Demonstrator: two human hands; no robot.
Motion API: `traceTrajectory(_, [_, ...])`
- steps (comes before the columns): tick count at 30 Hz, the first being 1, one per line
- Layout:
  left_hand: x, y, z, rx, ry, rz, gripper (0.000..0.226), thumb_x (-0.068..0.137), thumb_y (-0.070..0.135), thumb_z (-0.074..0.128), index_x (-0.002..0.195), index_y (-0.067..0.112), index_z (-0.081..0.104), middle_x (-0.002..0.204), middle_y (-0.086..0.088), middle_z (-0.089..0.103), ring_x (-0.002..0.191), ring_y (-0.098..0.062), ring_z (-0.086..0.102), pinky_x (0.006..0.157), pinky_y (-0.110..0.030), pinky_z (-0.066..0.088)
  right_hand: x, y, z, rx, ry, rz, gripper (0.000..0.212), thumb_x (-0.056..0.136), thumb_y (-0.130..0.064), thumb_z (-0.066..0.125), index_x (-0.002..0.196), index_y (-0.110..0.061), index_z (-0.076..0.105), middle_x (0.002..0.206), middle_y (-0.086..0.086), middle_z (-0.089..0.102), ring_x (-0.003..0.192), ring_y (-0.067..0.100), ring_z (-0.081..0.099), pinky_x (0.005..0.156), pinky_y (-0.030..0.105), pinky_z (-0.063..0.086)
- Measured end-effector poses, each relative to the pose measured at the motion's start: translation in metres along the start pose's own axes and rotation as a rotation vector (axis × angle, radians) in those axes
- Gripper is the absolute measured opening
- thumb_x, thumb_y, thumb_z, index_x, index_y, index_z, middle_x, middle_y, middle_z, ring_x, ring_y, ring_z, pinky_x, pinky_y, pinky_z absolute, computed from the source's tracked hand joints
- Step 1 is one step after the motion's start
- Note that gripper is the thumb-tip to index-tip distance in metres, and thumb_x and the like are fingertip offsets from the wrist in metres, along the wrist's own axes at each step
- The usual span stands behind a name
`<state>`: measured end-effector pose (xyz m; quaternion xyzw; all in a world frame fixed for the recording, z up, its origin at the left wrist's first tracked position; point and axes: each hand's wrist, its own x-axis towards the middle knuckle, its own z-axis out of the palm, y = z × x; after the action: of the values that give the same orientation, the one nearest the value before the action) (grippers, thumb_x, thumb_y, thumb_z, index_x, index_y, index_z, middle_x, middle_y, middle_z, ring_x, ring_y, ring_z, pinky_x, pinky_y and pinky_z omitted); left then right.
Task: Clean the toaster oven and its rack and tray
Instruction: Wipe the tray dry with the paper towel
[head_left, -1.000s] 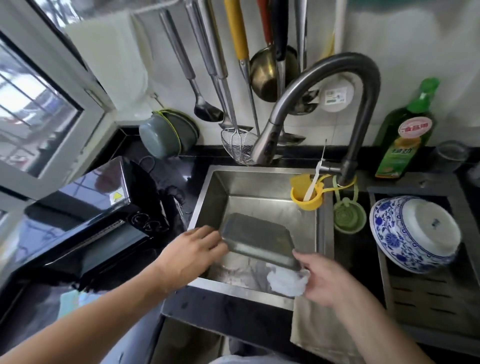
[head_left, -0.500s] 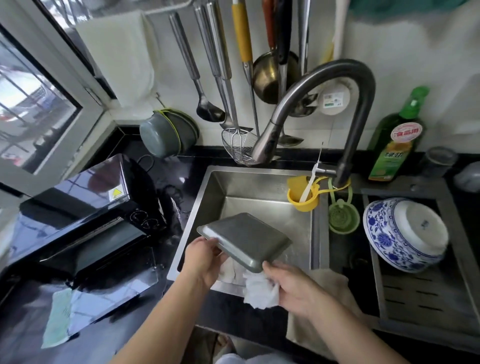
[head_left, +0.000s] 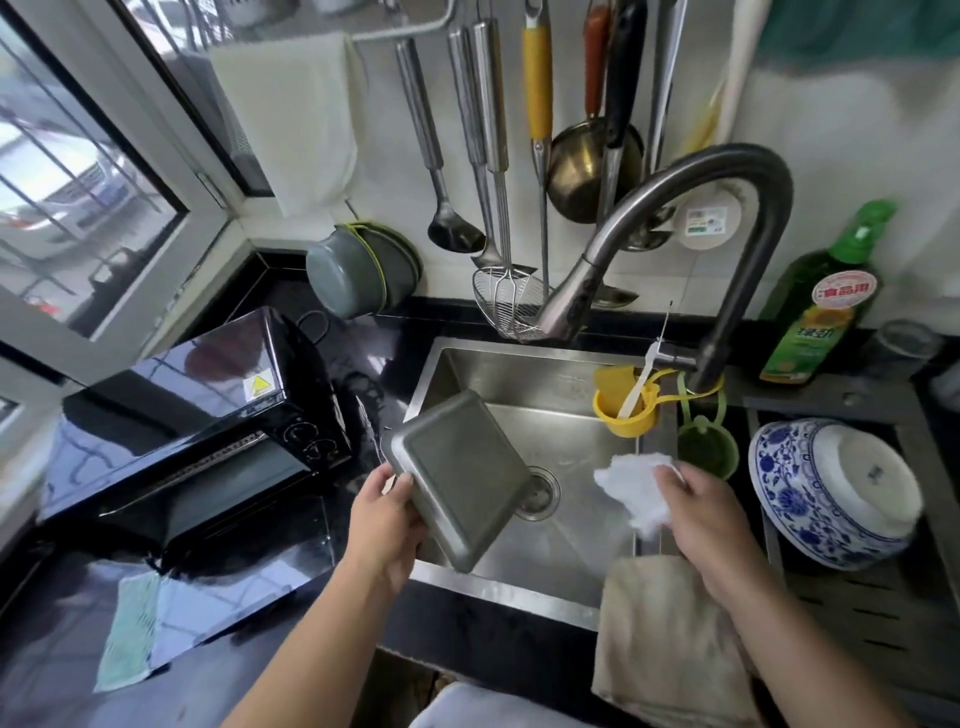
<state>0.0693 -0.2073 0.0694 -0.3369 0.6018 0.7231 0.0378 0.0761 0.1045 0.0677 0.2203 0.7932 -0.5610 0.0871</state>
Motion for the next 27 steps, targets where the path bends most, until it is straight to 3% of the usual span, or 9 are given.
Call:
traceTrajectory(3, [-0.006,-0.003,0.000,-0.108,-0.035,-0.035,0.023,0.109,0.012,0.047,0.120,0.010,0.067,0.108,-0.019,0.068,0.096,-0.033,0.063,0.093,-0.054,0.054,0.004,0.000,0.003,-0.496,0.172,-0.145,0.045,0.102,-0.045,0.035,0.077,-0.022,0.065,0.067,0.000,0.061,0.072,0.024,0.059,0.088,0.044,0.047])
traceTrajectory(5, [-0.010,0.001,0.003,-0.148,-0.029,-0.042,0.024,0.109,0.011,0.047,0.124,0.008,0.066,0.113,-0.021,0.070,0.104,-0.035,0.063,0.101,-0.061,0.048,0.002,-0.010,0.007,-0.556,0.271,-0.284,0.052,0.102,-0.045,0.034,0.062,-0.020,0.056,0.057,-0.003,0.052,0.061,0.022,0.053,0.066,0.034,0.043])
traceTrajectory(7, [-0.014,0.006,0.004,-0.126,-0.046,-0.016,0.025,0.108,0.009,0.047,0.125,0.006,0.065,0.118,-0.021,0.072,0.106,-0.037,0.066,0.103,-0.063,0.047,0.001,-0.024,0.014,-0.395,0.259,-0.254,0.051,0.103,-0.042,0.038,0.063,-0.014,0.053,0.060,0.001,0.052,0.056,0.019,0.052,0.050,0.027,0.033])
traceTrajectory(10, [-0.020,0.014,0.006,0.213,-0.028,0.173,0.022,0.105,0.009,0.051,0.110,0.018,0.071,0.104,-0.013,0.076,0.099,-0.038,0.071,0.094,-0.059,0.057,0.009,-0.042,0.020,-0.101,0.242,-0.082,0.050,0.103,-0.041,0.042,0.063,-0.011,0.048,0.057,0.004,0.049,0.052,0.023,0.047,0.051,0.028,0.033])
traceTrajectory(13, [-0.020,0.014,0.010,0.610,-0.023,0.362,0.016,0.101,0.014,0.056,0.101,0.026,0.067,0.088,0.004,0.073,0.089,-0.022,0.070,0.085,-0.044,0.057,0.017,-0.046,0.025,0.093,0.071,0.082,0.035,0.102,-0.040,0.049,0.075,-0.019,0.058,0.076,0.006,0.063,0.071,0.022,0.060,0.071,0.035,0.051])
traceTrajectory(15, [-0.017,0.015,0.009,0.596,-0.066,0.349,0.014,0.095,0.027,0.056,0.101,0.032,0.067,0.088,0.005,0.074,0.088,-0.022,0.072,0.084,-0.053,0.058,0.018,-0.042,0.032,0.167,-0.060,0.110,0.023,0.099,-0.035,0.055,0.084,-0.022,0.066,0.091,0.005,0.072,0.088,0.025,0.068,0.088,0.047,0.055])
traceTrajectory(17, [-0.014,0.014,0.005,0.507,-0.081,0.309,0.019,0.093,0.031,0.054,0.104,0.034,0.069,0.093,0.002,0.076,0.092,-0.026,0.074,0.084,-0.060,0.059,0.016,-0.037,0.038,0.144,-0.075,0.062,0.016,0.097,-0.026,0.059,0.086,-0.023,0.071,0.093,0.009,0.073,0.091,0.031,0.069,0.089,0.056,0.054])
traceTrajectory(22, [-0.037,0.020,0.017,0.235,-0.157,0.212,0.026,0.105,0.003,0.051,0.113,0.016,0.072,0.102,-0.013,0.078,0.096,-0.032,0.075,0.078,-0.049,0.063,0.004,-0.071,0.059,-0.001,0.043,-0.252,0.026,0.099,-0.014,0.051,0.116,-0.022,0.068,0.107,0.012,0.068,0.089,0.023,0.063,0.076,0.036,0.051])
traceTrajectory(27, [-0.051,0.032,0.034,0.161,-0.254,0.259,0.021,0.106,0.003,0.053,0.110,0.012,0.072,0.099,-0.015,0.076,0.091,-0.027,0.071,0.071,-0.033,0.058,-0.006,-0.092,0.129,-0.306,-0.227,-0.876,0.048,0.100,-0.034,0.038,0.140,-0.012,0.054,0.148,0.002,0.049,0.140,0.013,0.038,0.120,0.029,0.019])
